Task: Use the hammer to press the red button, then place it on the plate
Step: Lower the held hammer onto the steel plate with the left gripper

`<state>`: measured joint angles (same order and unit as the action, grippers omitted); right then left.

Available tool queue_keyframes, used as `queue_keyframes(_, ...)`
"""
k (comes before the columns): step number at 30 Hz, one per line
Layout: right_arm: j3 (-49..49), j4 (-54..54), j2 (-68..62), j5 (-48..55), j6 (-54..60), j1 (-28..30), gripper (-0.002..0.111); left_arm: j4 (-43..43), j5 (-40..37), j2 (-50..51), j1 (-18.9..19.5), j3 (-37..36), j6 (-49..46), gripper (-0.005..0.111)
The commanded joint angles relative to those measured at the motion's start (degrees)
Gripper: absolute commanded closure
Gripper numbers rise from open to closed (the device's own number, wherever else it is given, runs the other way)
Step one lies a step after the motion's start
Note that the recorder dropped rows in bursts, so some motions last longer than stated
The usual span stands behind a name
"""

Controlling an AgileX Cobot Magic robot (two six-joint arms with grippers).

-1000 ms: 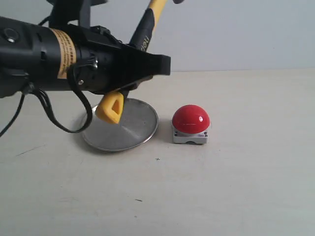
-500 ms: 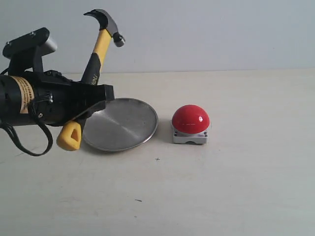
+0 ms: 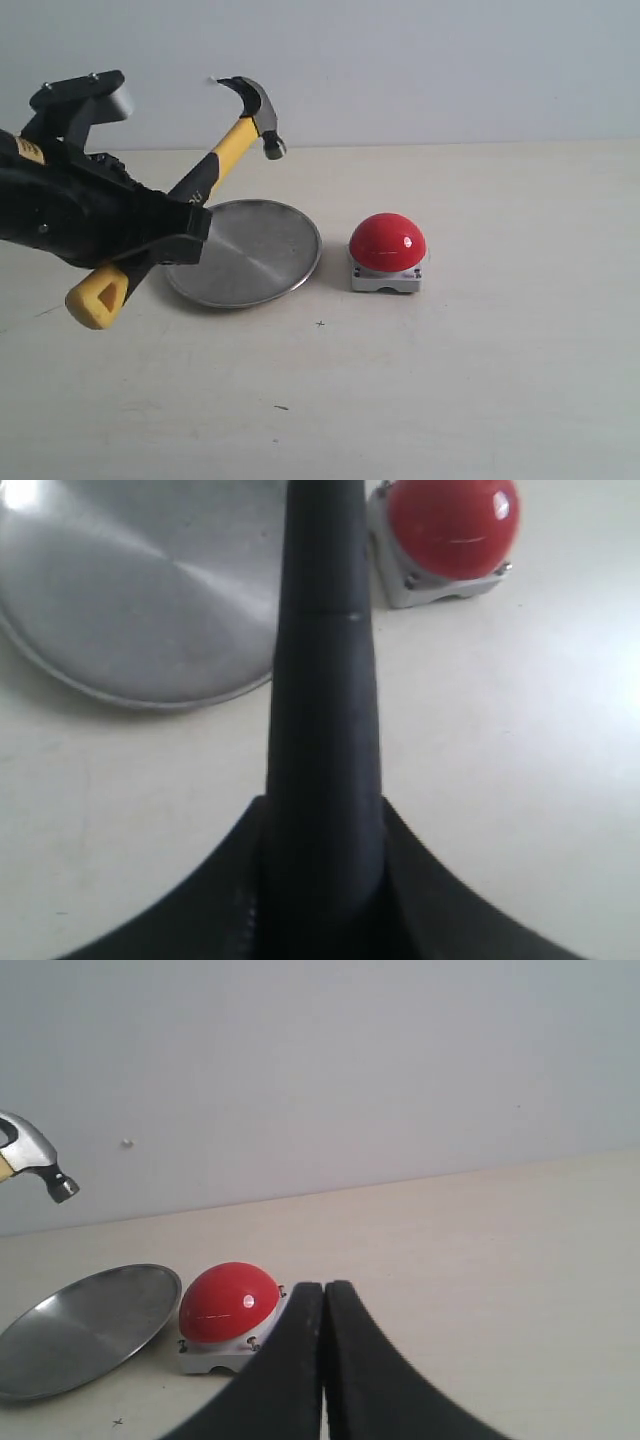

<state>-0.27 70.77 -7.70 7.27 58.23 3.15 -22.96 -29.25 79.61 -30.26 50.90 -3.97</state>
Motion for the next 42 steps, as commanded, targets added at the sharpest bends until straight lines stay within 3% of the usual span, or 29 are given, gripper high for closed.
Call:
queue_keyframes(1,0.27,-0.43,0.26,-0.10,0.19,0.19,0.108,-29.41,1.59,1.26,6.24,0.11,-27.46,0.107)
queue_keyframes(5,0.27,-0.43,0.26,-0.10,0.19,0.19,0.108,-55.00,-2.09,4.13,10.35,-1.32,-50.29,0.107)
queue_keyframes(13,0.27,-0.43,0.26,-0.10,0.19,0.19,0.108,-75.96,-4.85,10.86,12.54,-1.70,-67.95,0.107)
queue_keyframes(23,0.27,-0.43,0.26,-0.10,0.19,0.19,0.108,-76.99,-4.51,19.63,15.39,0.14,-74.40,0.107)
queue_keyframes(42,0.27,-0.43,0.26,-0.10,0.19,0.19,0.108,-76.99,-7.78,20.29,17.07,0.23,-75.09,0.107)
